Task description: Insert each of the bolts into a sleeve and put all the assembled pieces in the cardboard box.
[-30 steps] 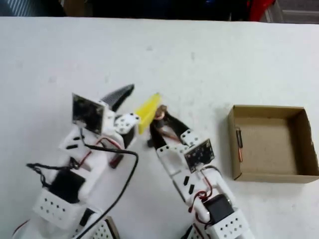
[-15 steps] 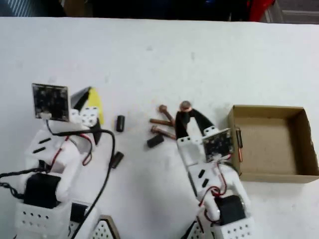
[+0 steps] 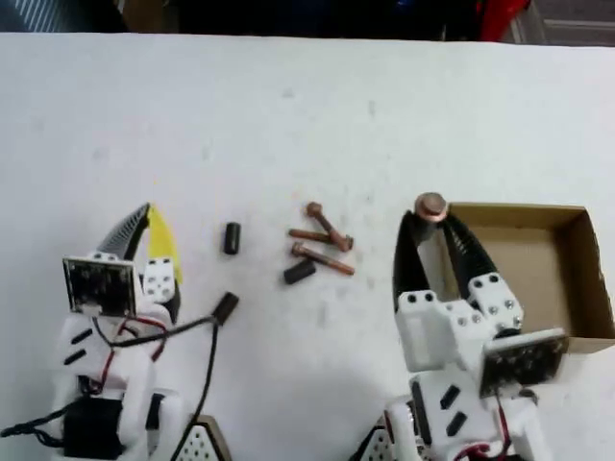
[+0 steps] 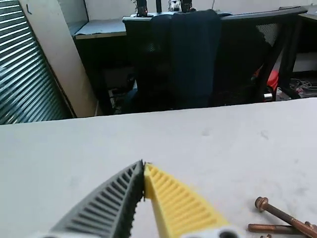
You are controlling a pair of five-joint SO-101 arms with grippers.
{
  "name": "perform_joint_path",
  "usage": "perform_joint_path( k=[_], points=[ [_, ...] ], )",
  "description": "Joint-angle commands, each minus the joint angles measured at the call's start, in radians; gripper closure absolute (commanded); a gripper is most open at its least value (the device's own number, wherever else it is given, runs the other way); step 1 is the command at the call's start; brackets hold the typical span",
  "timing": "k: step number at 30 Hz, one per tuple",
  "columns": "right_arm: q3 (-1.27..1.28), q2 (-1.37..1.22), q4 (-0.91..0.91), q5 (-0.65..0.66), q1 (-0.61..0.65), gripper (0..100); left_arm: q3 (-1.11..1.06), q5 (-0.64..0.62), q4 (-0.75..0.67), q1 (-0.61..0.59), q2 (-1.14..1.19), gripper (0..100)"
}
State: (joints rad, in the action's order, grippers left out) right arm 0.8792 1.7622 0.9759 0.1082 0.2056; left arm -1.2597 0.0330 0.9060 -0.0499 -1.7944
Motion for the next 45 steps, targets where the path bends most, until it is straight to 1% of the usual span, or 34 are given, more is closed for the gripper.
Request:
perform_joint_path(
  k=[1, 3, 7, 10, 15, 19, 24, 26, 29, 32, 35, 39, 42, 45],
  points=[
    [-0.183, -0.179, 0.039, -0.002, -0.012, 97.6, -0.046, 0.011, 0.018, -0.047, -0.035, 98],
    [-0.242, -0.285, 0.061, -0.002, -0.035, 97.6, -0.058, 0.011, 0.028, -0.059, -0.033, 98],
    [-0.325, -0.504, 0.065, -0.002, -0.153, 97.6, -0.115, 0.012, 0.043, -0.062, -0.033, 98],
    [-0.35, -0.645, 0.065, 0.003, -0.216, 97.6, -0.187, 0.014, 0.04, -0.062, -0.033, 98],
    [-0.351, -0.842, 0.062, 0.129, -0.288, 97.6, -0.279, 0.014, 0.037, -0.064, -0.033, 98],
    [-0.351, -0.98, 0.053, 0.14, -0.386, 97.5, -0.321, 0.006, 0.041, -0.062, -0.033, 98],
    [-0.35, -1.164, -0.038, 0.144, -0.503, 97.5, -0.394, 0.006, 0.043, -0.058, -0.033, 98],
    [-0.35, -1.248, -0.058, 0.207, -0.535, 97.5, -0.417, 0.006, 0.043, -0.058, -0.033, 98],
    [-0.35, -1.38, -0.059, 0.296, -0.568, 97.5, -0.434, 0.005, 0.054, -0.058, -0.033, 98],
    [-0.356, -1.484, -0.064, 0.318, -0.61, 97.5, -0.434, 0.005, 0.087, -0.056, -0.033, 98],
    [-0.356, -1.57, -0.107, 0.318, -0.638, 97.5, -0.434, 0.005, 0.13, -0.056, -0.033, 98],
    [-0.354, -1.655, -0.131, 0.331, -0.639, 97.1, -0.434, 0.005, 0.158, -0.056, -0.033, 98],
    [-0.353, -1.705, -0.13, 0.413, -0.618, 97.1, -0.434, 0.005, 0.166, -0.059, -0.033, 98],
    [-0.351, -1.742, -0.13, 0.445, -0.604, 96.7, -0.434, 0.005, 0.181, -0.059, -0.033, 98]
  ],
)
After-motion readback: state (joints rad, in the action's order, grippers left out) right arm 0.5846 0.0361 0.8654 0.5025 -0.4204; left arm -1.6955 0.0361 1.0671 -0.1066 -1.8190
